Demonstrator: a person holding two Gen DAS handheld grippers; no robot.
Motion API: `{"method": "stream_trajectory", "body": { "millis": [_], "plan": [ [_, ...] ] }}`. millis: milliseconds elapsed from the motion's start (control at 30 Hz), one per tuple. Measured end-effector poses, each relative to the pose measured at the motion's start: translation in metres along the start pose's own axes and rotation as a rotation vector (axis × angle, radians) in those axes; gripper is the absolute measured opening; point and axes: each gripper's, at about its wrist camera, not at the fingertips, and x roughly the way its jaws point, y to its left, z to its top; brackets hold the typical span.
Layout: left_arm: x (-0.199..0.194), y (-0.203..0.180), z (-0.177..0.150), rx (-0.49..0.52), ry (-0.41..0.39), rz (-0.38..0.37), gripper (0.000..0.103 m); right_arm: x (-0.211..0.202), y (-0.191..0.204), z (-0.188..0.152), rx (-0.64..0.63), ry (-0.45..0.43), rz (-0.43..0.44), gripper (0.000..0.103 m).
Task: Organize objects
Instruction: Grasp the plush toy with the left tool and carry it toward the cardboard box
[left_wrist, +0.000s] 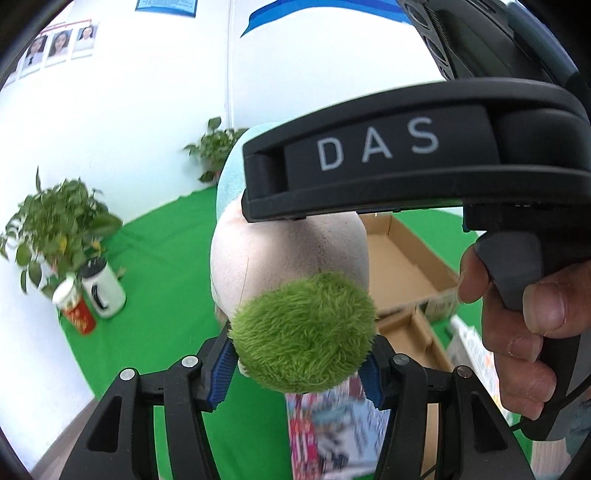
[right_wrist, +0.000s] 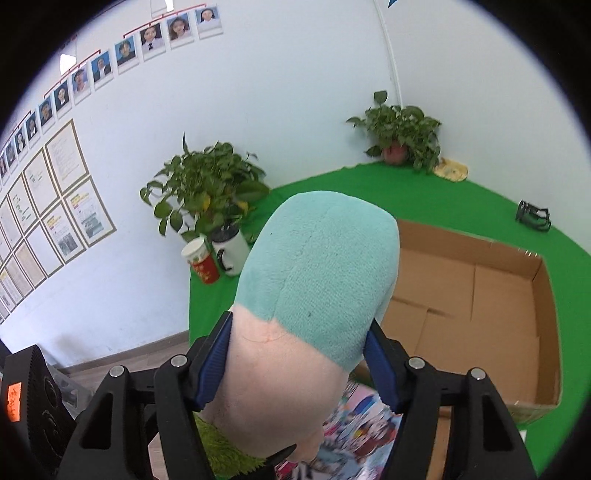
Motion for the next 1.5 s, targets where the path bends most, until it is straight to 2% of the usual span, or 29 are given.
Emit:
{"method": "stream_trajectory", "body": {
  "millis": [233, 500, 833, 1167, 1500],
  "plan": [
    [0.030, -0.004, 0.056, 0.005, -0.015, -0.002, 0.054, 0.003, -0.028, 0.047, 0.002, -0.029, -0.003, 0.066],
    [0.083, 0.003, 0.088, -0.014, 0.036, -0.004, 0.054, 0.041, -0.055, 0.068, 0.015, 0.009, 0.007, 0.066],
    [0.149, 0.003, 0.077, -0.071, 0.148, 0.012, 0.054, 0.113, -0.086, 0.067, 0.023, 0.099, 0.075, 0.067],
    [0.216, 0.008, 0.058, -0.095, 0.267, 0.018, 0.054, 0.187, -0.123, 0.045, 0.112, 0.194, 0.155, 0.067],
    [0.267, 0.025, 0.045, -0.122, 0.355, 0.015, 0.056, 0.229, -0.137, 0.022, 0.171, 0.264, 0.185, 0.067]
  ]
}}
